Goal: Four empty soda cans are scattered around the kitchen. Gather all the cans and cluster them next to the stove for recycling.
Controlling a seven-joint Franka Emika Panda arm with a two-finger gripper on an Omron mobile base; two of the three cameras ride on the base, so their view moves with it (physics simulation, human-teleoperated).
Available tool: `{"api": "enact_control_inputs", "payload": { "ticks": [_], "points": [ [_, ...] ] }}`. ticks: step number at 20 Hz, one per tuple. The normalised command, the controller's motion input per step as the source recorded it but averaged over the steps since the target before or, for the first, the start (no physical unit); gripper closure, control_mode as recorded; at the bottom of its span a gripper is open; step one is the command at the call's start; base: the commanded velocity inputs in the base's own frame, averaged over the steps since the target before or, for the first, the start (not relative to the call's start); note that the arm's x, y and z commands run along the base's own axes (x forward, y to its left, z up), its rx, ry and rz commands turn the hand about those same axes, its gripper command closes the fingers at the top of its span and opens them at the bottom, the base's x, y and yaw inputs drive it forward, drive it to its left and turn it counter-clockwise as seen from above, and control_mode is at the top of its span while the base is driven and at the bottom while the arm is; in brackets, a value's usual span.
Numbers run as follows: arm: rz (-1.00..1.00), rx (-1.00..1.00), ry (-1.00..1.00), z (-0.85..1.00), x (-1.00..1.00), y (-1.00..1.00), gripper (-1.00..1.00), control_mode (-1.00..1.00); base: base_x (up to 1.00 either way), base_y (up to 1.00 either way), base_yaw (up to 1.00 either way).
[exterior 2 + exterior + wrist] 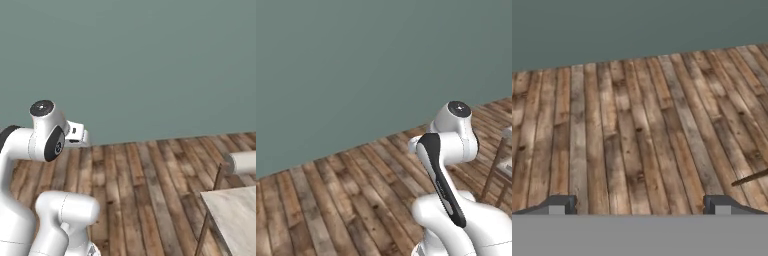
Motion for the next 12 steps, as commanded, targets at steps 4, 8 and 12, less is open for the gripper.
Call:
{"api": "enact_control_inputs", "payload": {
  "ticks": [4,8,12],
  "points": [
    [0.00,0.00,0.00,0.00,0.00,0.00,-1.00,1.00,1.00,0.16,-0.09],
    [0.00,0.00,0.00,0.00,0.00,0.00,-1.00,1.00,1.00,0.15,-0.10],
    [0.00,0.00,0.00,0.00,0.00,0.00,-1.00,1.00,1.00,0.16,-0.12]
  ]
}}
